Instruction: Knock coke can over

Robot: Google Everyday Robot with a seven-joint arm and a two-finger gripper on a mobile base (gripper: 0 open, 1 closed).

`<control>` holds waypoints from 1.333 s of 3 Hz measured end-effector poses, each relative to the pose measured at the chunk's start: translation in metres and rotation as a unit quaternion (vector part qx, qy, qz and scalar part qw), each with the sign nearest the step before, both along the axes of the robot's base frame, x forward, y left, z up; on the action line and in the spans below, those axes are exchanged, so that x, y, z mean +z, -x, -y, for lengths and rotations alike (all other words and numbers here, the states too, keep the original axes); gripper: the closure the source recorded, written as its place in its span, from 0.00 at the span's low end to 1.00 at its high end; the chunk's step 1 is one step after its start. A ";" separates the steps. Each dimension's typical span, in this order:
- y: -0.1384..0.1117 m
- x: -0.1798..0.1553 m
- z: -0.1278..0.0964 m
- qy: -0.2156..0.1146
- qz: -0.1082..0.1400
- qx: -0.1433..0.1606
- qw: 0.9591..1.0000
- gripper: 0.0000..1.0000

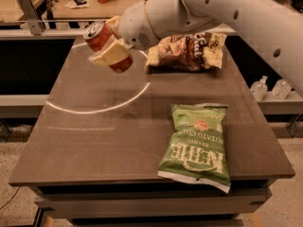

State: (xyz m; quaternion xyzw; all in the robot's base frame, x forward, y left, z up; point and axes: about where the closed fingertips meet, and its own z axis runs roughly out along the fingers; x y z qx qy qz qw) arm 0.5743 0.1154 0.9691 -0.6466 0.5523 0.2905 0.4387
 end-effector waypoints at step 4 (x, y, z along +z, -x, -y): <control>0.003 -0.064 0.124 0.441 0.008 -0.022 0.897 1.00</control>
Offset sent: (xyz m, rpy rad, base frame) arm 0.0070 -0.1387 -0.0367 -0.8633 0.0055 -0.0646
